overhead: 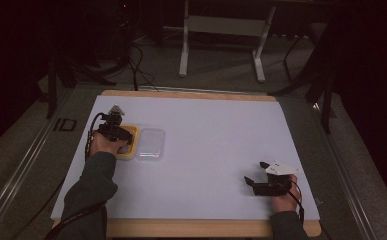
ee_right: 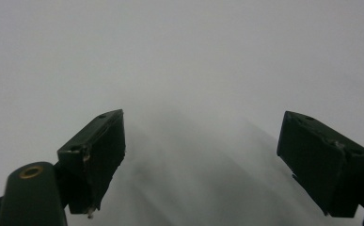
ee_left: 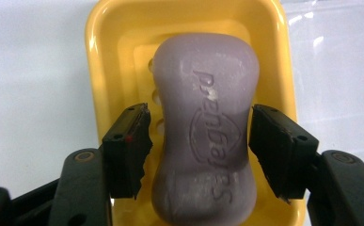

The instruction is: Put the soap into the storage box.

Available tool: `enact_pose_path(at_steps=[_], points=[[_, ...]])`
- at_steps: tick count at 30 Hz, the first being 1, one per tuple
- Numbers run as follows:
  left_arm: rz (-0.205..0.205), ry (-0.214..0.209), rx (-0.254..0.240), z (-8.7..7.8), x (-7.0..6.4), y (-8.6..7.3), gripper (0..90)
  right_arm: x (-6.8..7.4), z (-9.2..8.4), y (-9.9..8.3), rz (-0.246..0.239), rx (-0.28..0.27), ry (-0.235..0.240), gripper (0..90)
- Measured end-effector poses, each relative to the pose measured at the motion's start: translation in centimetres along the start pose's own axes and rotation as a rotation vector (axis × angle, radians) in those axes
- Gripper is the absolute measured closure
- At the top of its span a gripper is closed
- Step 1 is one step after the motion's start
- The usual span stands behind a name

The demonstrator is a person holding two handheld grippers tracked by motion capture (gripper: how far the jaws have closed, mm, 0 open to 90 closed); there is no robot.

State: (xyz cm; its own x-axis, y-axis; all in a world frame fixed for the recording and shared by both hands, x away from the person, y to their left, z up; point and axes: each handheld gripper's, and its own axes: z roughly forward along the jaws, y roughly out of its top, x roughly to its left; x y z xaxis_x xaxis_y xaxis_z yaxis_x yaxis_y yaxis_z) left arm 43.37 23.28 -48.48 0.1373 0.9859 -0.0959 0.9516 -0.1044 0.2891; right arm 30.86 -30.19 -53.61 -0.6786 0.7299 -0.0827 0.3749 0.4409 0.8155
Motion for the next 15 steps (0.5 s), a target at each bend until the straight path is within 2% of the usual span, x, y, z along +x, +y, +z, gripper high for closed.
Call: enact_pose_path(at_steps=[5, 9, 11, 13, 15], points=[[0.013, -0.007, -0.010, -0.6, 0.1, -0.2, 38.5, 0.0, 0.0, 0.0, 0.000, 0.001, 0.000, 15.4], [0.041, -0.007, -0.059, -1.6, 0.1, -0.6, 39.0, 0.0, 0.0, 0.0, -0.003, 0.001, 0.000, 15.4], [0.071, -0.031, -0.113, -2.0, 0.1, -1.0, 39.4, 0.0, 0.0, 0.0, -0.003, 0.002, -0.001, 15.4], [0.092, -0.039, -0.137, -2.2, 0.0, -1.3, 39.5, 0.0, 0.0, 0.0, -0.002, 0.002, 0.000, 15.3], [0.134, -0.046, -0.153, -2.4, -0.2, -1.7, 39.7, 0.0, 0.1, 0.0, -0.002, 0.004, 0.000, 15.3]])
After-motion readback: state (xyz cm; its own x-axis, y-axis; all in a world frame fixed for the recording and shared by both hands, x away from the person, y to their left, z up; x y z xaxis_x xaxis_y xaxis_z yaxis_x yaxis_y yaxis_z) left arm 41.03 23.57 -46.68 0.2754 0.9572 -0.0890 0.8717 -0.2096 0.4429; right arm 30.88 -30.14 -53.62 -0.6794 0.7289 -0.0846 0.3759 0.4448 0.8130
